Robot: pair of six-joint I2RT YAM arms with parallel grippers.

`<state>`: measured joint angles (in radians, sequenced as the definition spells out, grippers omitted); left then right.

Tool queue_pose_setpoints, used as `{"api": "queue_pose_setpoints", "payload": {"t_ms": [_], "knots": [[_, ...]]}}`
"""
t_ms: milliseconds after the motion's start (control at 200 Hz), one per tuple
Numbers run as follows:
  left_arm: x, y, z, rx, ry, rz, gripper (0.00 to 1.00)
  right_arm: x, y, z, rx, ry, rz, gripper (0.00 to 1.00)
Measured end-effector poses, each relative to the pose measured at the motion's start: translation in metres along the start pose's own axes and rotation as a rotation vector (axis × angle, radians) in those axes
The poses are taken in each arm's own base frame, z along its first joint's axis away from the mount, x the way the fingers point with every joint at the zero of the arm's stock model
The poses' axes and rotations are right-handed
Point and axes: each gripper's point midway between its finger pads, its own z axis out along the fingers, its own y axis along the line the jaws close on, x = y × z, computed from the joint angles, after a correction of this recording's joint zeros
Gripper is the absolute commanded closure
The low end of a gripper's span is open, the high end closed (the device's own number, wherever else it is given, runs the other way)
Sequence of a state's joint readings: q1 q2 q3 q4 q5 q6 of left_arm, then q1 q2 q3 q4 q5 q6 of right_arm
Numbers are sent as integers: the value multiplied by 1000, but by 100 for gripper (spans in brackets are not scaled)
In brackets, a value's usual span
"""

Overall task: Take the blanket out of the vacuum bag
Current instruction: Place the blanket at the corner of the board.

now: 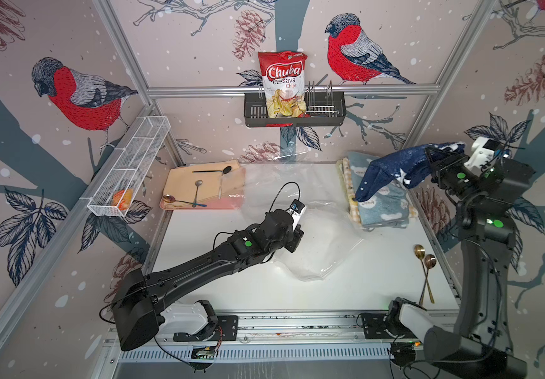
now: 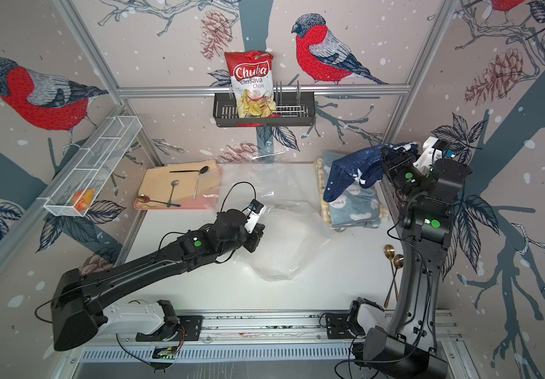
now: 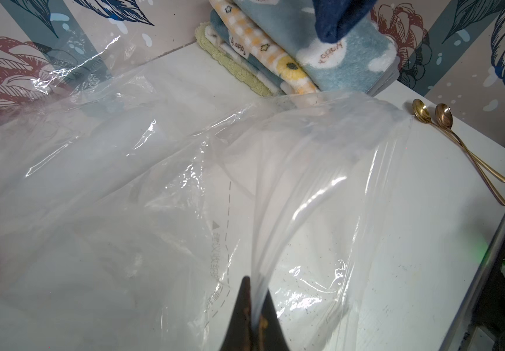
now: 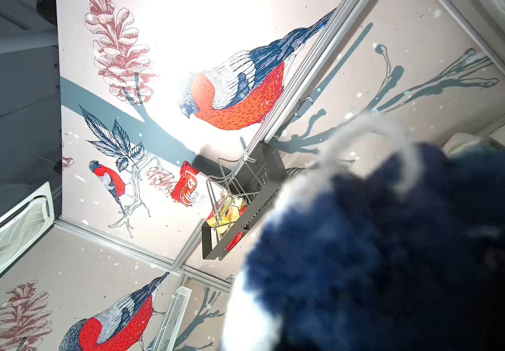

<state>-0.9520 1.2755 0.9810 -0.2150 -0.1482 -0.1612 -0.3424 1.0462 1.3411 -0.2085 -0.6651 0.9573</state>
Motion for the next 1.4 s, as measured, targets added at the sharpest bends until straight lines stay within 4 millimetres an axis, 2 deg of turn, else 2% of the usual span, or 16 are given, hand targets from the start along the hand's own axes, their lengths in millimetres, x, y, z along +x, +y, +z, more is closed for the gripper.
{"api": "queue_pose_setpoints", "payload": {"t_ms": [195, 315, 410, 490, 580, 660, 720, 760, 820, 911, 971, 1011, 1051, 1111, 1176, 1401], "knots": [[0, 0, 0, 11, 2, -4, 100, 21, -7, -5, 13, 43, 9, 100], [0, 1, 1, 15, 5, -8, 100, 40, -18, 16, 32, 106, 24, 100], [2, 1, 4, 24, 14, -18, 100, 45, -23, 44, 55, 146, 37, 100], [3, 3, 6, 21, 20, -22, 100, 31, -17, 73, 53, 150, 31, 100], [4, 5, 7, 26, 26, -38, 100, -7, 1, 105, 28, 92, 0, 100], [3, 9, 8, 24, 26, -49, 100, -36, 26, 121, -34, 39, -43, 100], [3, 13, 8, 19, 26, -59, 100, -39, 31, 126, -58, 26, -58, 100], [2, 13, 7, 20, 24, -61, 100, -33, 19, 129, -39, 27, -49, 100], [1, 11, 6, 31, 19, -63, 100, -11, -17, 132, 22, 48, -19, 100], [-1, 11, 4, 37, 13, -66, 100, 44, -106, 124, 196, 122, 73, 100], [-1, 11, 4, 36, 13, -73, 100, 87, -169, 103, 342, 163, 140, 100], [-1, 11, 4, 40, 15, -74, 100, 113, -198, 86, 408, 179, 172, 100], [0, 10, 6, 43, 19, -74, 100, 134, -218, 68, 460, 188, 212, 100], [3, 7, 7, 59, 30, -80, 100, 149, -230, 52, 495, 176, 225, 100], [3, 7, 8, 59, 32, -81, 100, 150, -228, 48, 488, 152, 210, 100], [0, 7, 4, 64, 21, -82, 100, 116, -200, 66, 441, 76, 154, 100]]}}
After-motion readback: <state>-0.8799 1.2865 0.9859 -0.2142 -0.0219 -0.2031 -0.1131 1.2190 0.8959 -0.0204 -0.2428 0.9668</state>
